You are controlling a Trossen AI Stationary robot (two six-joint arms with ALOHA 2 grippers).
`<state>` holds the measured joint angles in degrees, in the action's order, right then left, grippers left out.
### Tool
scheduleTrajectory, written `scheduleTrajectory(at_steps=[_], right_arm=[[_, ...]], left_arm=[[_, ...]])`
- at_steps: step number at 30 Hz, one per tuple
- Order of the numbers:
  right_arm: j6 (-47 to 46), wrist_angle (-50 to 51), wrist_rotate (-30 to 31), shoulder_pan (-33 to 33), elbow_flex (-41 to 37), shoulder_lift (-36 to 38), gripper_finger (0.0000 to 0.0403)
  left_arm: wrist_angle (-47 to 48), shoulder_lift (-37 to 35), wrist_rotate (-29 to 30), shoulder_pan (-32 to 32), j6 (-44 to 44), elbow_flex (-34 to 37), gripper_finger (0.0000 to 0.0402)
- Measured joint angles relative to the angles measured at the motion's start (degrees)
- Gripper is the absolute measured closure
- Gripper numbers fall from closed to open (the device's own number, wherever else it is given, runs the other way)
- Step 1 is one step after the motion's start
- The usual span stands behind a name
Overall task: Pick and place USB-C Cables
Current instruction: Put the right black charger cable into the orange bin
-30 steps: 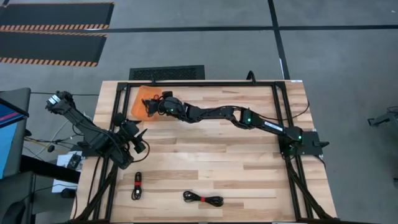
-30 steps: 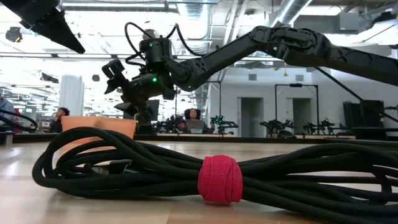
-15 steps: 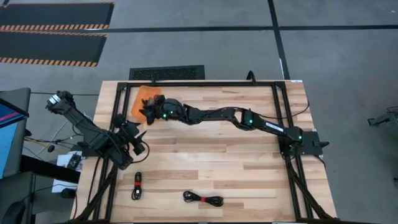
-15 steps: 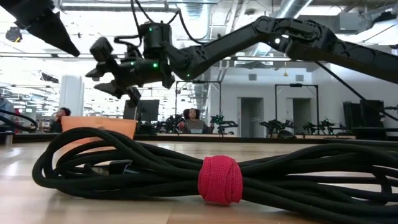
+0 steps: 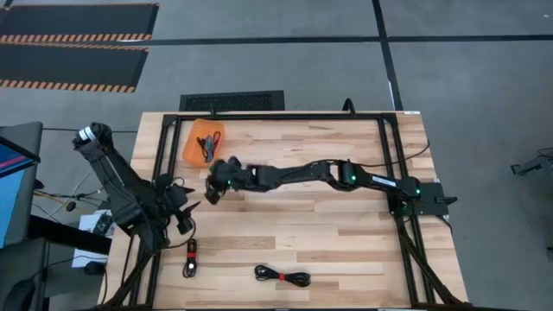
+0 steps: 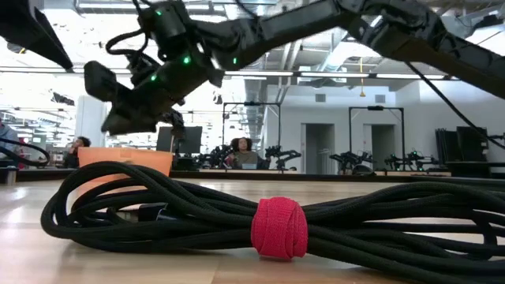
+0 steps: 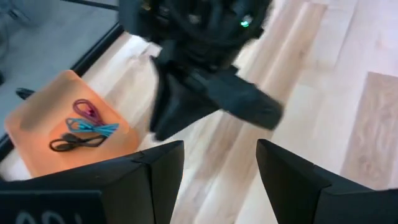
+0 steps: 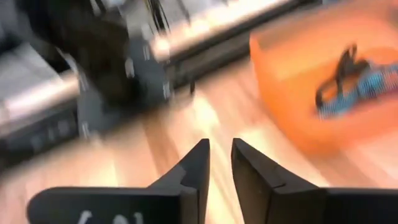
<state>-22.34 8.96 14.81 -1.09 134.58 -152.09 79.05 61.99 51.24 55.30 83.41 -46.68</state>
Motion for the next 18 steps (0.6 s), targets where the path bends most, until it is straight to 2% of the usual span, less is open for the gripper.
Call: scheduleTrajectory(at_steps=[3,8,13,18], right_arm=[[3.4,9.7,1.6,2.3,0.0,2.3,0.0329],[7.0,21.9,9.6,7.0,0.0,5.2,0.0335],[8.9,27.7,13.8,10.0,-0.1,8.0,0.0335],[8.7,26.0,13.8,11.3,-9.1,12.9,0.0335]], left_arm=[[0.1,0.8,-0.3,1.8,2.8,0.0,0.0209],[0.3,1.0,-1.0,2.8,4.9,0.0,0.0209],[0.1,1.0,-1.0,2.8,5.5,0.0,0.0209],[0.2,1.0,-0.4,2.8,5.7,0.0,0.0209]])
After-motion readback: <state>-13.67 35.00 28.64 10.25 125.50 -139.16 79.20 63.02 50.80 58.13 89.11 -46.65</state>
